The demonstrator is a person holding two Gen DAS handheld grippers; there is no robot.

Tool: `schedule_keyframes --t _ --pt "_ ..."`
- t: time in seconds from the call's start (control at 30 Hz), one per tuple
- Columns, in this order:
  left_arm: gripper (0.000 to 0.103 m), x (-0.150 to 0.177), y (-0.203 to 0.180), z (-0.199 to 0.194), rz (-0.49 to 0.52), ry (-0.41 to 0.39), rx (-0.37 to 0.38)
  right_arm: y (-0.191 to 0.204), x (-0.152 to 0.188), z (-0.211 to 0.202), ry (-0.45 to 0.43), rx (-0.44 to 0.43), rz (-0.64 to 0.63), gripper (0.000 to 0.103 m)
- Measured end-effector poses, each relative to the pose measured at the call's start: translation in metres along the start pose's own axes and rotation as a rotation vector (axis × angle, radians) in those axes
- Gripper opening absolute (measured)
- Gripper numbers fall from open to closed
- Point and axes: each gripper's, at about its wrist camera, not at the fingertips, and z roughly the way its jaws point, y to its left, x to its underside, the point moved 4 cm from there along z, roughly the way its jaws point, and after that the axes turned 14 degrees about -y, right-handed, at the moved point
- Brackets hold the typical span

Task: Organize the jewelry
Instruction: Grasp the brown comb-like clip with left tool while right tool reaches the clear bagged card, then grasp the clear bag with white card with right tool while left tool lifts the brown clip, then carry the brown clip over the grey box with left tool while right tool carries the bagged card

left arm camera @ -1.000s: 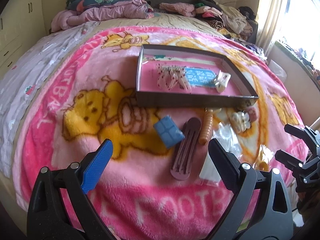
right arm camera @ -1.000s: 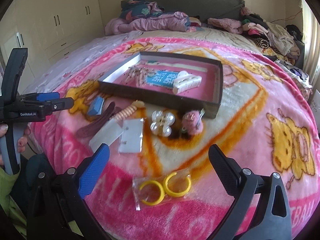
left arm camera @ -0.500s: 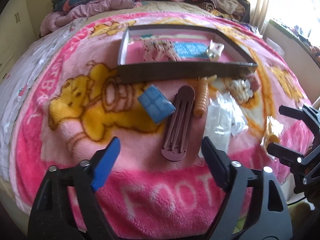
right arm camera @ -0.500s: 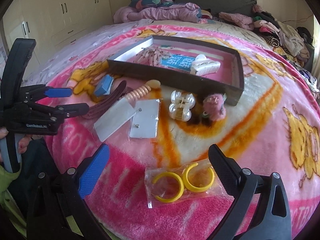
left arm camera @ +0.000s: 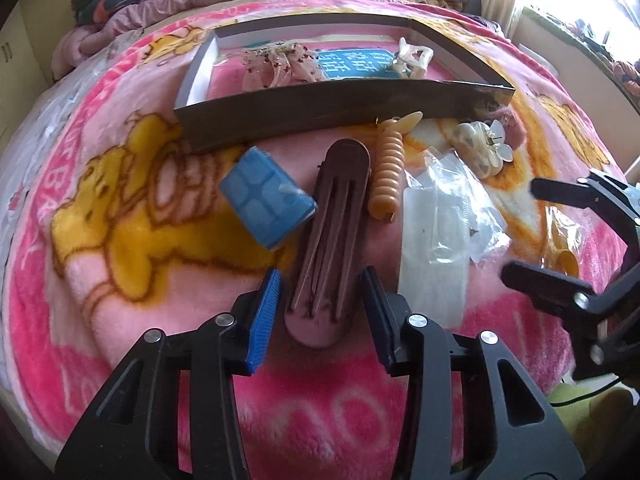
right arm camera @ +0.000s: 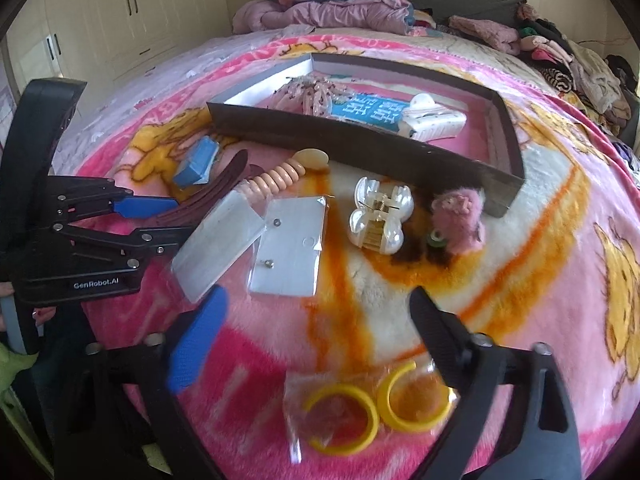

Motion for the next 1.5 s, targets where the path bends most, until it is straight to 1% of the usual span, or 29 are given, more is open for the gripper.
schedule_keyframes --t 0.13,0.27,0.33,0.43,0.5,0.67,0.93,1.23,1.5 --pt "0.031 -0.002 0.002 0.008 -0.024 0.017 0.020 -0.002 -0.001 0.012 0.022 -0.018 0.017 0.078" --pt "0.026 0.000 0.000 0.007 -0.009 0.016 0.014 0.003 -0.004 0.022 0.035 -0.020 -0.006 0.070" --pt "0.026 0.000 0.002 0.006 -0.020 0.012 0.020 0.006 -0.006 0.026 0.033 -0.014 -0.025 0.066" --pt "0.025 0.002 0.005 0.001 -0.041 0.006 0.033 0.008 -0.008 0.032 0.030 -0.005 -0.037 0.058" --pt "0.025 0.003 0.006 -0.002 -0.048 0.000 0.035 0.009 -0.010 0.033 0.021 -0.003 -0.048 0.043" --pt "0.025 0.002 0.008 -0.012 -0.070 -0.021 0.049 0.004 -0.010 0.028 0.000 -0.012 -0.038 0.038" --pt "0.025 -0.007 0.001 -0.032 -0.083 -0.075 0.091 -0.008 -0.009 0.003 -0.029 -0.012 0.008 0.038" --pt "0.025 -0.024 -0.010 -0.047 -0.077 -0.125 0.122 -0.024 -0.017 -0.033 -0.092 0.007 0.037 0.038" --pt "0.025 -0.043 -0.001 -0.048 -0.083 -0.142 0.083 -0.044 -0.025 -0.047 -0.126 0.050 0.070 0.038"
